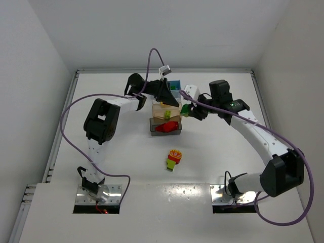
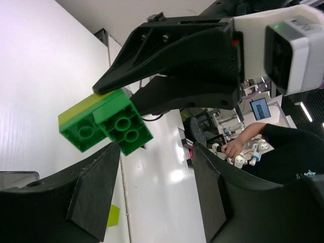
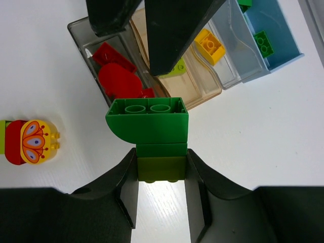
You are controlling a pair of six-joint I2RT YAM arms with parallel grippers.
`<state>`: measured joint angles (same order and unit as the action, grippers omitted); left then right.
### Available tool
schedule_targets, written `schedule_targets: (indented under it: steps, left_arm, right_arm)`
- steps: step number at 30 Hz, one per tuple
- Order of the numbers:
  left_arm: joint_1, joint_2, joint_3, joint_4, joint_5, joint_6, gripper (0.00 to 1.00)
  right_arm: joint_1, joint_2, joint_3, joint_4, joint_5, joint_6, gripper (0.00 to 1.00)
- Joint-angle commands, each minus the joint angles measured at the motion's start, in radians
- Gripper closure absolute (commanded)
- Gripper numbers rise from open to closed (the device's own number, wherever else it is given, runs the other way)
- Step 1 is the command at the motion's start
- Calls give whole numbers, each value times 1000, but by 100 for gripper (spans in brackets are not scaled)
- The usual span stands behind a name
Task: Sort the legos into containers by color
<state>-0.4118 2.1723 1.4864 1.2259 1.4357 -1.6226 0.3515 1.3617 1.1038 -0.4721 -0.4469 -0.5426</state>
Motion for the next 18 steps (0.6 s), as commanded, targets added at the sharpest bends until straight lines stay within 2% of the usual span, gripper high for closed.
schedule_targets:
  steps: [1, 4, 5, 6, 7, 8, 11, 18]
  left_arm:
    - [-5, -84, -21, -122, -23, 165, 35]
    - [5, -107, 15, -491, -102, 466, 35]
    - [19, -108, 72, -726, -156, 651, 35]
    - [19, -108, 312, -1426, -369, 1179, 35]
    - [2, -86, 406, -1617, -450, 1352, 35]
    - [2, -86, 460, -1717, -493, 1442, 35]
    - [24, -75, 430, -1630, -462, 1305, 35]
    - [16, -121, 345, -1620, -385, 1337, 35]
  right_arm:
    - [9, -36, 47, 38, 34, -5, 94]
    - [9, -36, 47, 38, 34, -5, 94]
    - [9, -36, 47, 38, 34, -5, 94]
    - [9, -45, 47, 38, 34, -5, 94]
    - [9, -46, 47, 38, 34, 4, 94]
    - [9, -46, 38, 38, 34, 4, 94]
    - [9, -46, 37, 38, 34, 4, 94]
    - [0, -46, 19, 47, 34, 4, 94]
